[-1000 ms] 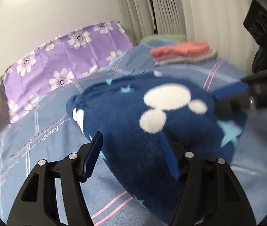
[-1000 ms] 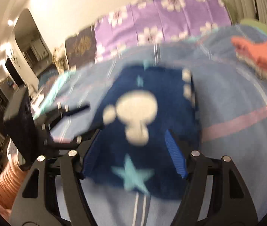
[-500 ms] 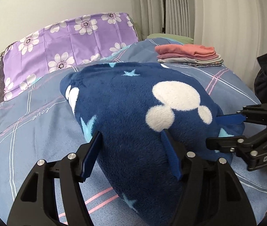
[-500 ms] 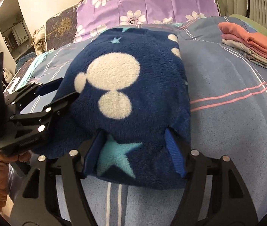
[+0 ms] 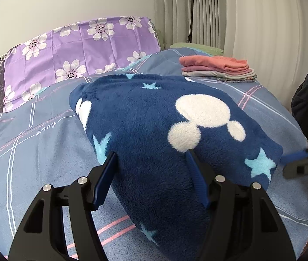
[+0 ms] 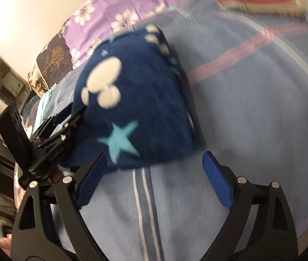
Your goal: Fold small clothes
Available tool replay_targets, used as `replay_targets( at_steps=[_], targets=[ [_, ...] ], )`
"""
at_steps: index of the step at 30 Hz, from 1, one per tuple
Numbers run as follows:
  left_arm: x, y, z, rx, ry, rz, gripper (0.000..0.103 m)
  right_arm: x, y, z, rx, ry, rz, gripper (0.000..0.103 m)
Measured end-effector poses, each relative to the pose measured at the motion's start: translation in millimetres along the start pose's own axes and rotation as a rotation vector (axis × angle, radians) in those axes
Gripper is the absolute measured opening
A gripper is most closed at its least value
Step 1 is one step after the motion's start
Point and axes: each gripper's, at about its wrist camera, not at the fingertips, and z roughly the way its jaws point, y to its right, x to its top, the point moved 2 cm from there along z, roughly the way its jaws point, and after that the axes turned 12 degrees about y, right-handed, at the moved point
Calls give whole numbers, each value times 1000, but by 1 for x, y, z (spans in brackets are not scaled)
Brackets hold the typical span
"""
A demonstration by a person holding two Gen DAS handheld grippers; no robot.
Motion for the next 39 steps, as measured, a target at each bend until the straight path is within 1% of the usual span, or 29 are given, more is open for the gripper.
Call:
replay_targets(
  at_steps=[4, 7, 10, 12, 16, 20, 22, 28, 31, 33, 34, 36, 38, 39],
  targets=[
    [-1, -3, -1, -18, 3, -35, 65, -16, 11, 12, 74, -63, 145, 91],
    [-1, -3, -1, -16, 3, -35, 65, -14, 15, 17, 102, -50, 227, 93],
    [-1, -3, -1, -21, 3, -42, 65, -13, 20, 25, 153, -72, 345, 95],
    [-1, -4, -2, -26, 3, -48, 65, -13, 20, 28, 154, -75, 394, 98],
    [-1, -5, -1, -28, 3, -48, 65, -6, 17, 37, 152, -88, 462, 99],
    [-2, -5, -1, -27, 3, -53, 65, -1, 5, 51, 155, -91, 481, 101],
    [-3, -6, 0, -30, 3, -58, 65, 1, 1, 57, 150, -68, 492, 101],
    [-3, -7, 2, -34, 2, -74, 65, 8, 2, 68, 104, 51, 605, 101],
    [-2, -8, 2, -36, 1, -81, 65, 11, 0, 69, 57, 100, 606, 101],
    [-2, -8, 2, -40, -1, -94, 66, 11, -4, 69, 33, 116, 591, 101],
    [-1, -10, 2, -46, -3, -106, 66, 12, -5, 69, 27, 121, 581, 101],
    [3, -19, 1, -83, -9, -174, 68, 13, -7, 69, 31, 115, 566, 101],
    [10, -35, -1, -138, -7, -280, 72, 14, -6, 69, 51, 104, 561, 99],
    [13, -46, -1, -151, 2, -342, 76, 14, -4, 67, 60, 101, 558, 99]
  ],
)
